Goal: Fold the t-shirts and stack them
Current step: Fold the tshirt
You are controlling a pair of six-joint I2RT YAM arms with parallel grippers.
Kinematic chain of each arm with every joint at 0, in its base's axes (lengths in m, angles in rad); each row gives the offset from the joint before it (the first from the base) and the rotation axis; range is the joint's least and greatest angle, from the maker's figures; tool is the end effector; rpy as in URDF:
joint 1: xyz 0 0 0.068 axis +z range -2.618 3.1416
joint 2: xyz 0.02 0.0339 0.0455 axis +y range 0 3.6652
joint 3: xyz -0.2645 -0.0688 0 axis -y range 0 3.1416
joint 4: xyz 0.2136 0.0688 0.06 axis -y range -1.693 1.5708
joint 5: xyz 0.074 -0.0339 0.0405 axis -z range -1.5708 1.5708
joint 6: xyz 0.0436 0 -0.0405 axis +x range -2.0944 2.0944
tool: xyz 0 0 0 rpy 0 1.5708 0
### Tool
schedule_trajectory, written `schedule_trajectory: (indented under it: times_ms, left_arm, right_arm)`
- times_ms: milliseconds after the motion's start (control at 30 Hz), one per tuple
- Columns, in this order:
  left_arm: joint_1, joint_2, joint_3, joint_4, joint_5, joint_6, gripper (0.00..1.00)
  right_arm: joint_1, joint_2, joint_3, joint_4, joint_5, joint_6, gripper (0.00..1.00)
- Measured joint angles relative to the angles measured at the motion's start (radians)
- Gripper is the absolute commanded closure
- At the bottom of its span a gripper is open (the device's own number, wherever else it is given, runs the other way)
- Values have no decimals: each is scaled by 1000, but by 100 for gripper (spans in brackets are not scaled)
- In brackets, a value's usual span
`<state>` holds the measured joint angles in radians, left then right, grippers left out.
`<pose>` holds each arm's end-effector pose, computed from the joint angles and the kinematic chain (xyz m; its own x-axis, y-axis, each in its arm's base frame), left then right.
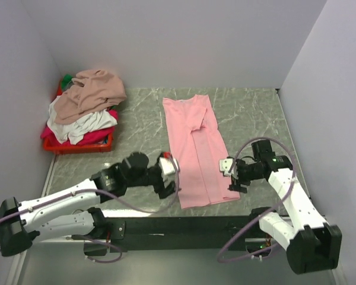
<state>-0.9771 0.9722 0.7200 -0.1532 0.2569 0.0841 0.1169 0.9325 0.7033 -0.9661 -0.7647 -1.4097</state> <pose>0.1024 -0.1716 0.2910 -0.1415 0.3549 -0.9241 0.9475 0.3188 -0.0227 0.1184 0.0443 0.2377 0.1838 -0.6956 -0.6946 -0.9660 0.0031 -0.2587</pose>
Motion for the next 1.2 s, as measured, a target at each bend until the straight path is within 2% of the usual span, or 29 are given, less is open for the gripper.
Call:
schedule_trajectory:
  times_ms: [67,167,333,533,633,833,967,1200]
  left_arm:
    - [-99,-13,-45,29,-37,38,23]
    - [-245,84,-63,74,-111,77,24]
    - [-351,320,-63,137,-207,113,27]
    - [-364,488,-49,161,-300,159,29]
    - [-364,541,-32,179,-336,172,36]
    - [-365,591,-13,214,-393,192,57]
    - [-366,597,-13,224,-408,202,78]
    - [-366,581,-49,267,-407,211,83]
  right_arm:
    - [-13,35,-31,-50,10,-85,21]
    - [-15,40,-50,-122,16,-172,22]
    - [-15,31,-67,-158,16,-235,22]
    - [-15,31,-86,-168,26,-256,23]
    - [-15,32,-98,-166,40,-262,23]
    - [-15,47,-126,-143,87,-287,23]
    - [-15,80,-149,-118,130,-308,25]
    - [22,144,-178,-7,201,-283,29]
